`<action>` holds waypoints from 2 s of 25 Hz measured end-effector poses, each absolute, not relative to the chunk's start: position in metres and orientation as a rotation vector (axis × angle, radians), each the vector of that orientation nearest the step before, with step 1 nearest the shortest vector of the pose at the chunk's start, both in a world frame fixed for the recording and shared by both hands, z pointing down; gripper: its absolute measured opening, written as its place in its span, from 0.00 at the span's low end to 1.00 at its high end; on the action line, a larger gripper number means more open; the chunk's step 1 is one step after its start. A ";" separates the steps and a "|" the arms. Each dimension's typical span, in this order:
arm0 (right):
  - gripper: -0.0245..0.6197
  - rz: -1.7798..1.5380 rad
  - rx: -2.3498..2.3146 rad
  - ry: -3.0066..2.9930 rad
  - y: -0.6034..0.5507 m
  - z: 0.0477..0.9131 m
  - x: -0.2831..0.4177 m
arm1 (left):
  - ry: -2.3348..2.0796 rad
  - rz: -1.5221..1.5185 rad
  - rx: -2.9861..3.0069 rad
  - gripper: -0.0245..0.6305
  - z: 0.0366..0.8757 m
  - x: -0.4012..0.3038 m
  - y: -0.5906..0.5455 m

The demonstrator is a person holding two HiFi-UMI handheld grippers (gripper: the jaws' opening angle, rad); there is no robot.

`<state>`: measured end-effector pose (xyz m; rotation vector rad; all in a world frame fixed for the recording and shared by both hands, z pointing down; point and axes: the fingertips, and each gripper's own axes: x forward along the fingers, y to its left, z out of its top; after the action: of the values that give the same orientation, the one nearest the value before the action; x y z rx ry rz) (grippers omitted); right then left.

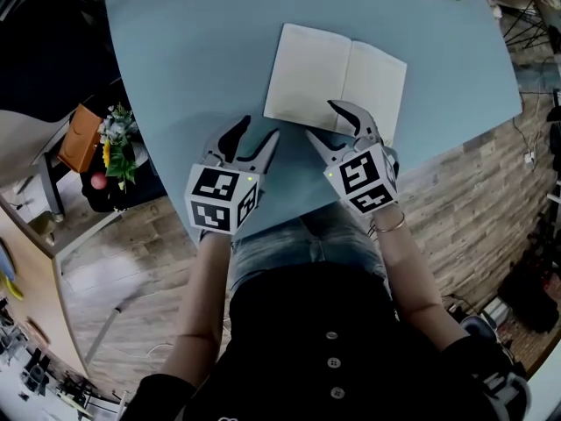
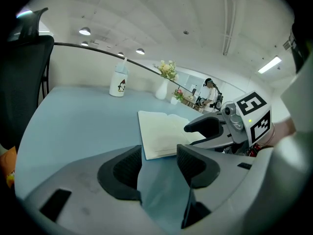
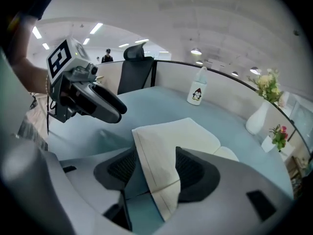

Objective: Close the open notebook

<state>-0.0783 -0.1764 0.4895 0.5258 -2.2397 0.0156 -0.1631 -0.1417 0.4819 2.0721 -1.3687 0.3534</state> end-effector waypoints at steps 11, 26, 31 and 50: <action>0.44 -0.168 0.314 -2.143 -0.172 0.513 -0.088 | -1.387 0.338 2.037 0.38 0.488 -0.168 -0.145; 0.42 -0.276 0.186 -2.089 -0.174 0.524 -0.091 | -1.373 0.216 2.009 0.38 0.483 -0.174 -0.156; 0.42 -0.302 0.169 -2.090 -0.174 0.524 -0.093 | -1.378 0.215 1.995 0.38 0.485 -0.175 -0.157; 0.20 -0.331 0.252 -2.136 -0.159 0.526 -0.094 | -1.328 0.328 1.983 0.38 0.496 -0.168 -0.156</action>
<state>-0.0938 -0.1594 0.5259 0.2516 -2.1356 -0.3310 -0.1678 -0.1562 0.4964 1.9833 -1.3276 0.3280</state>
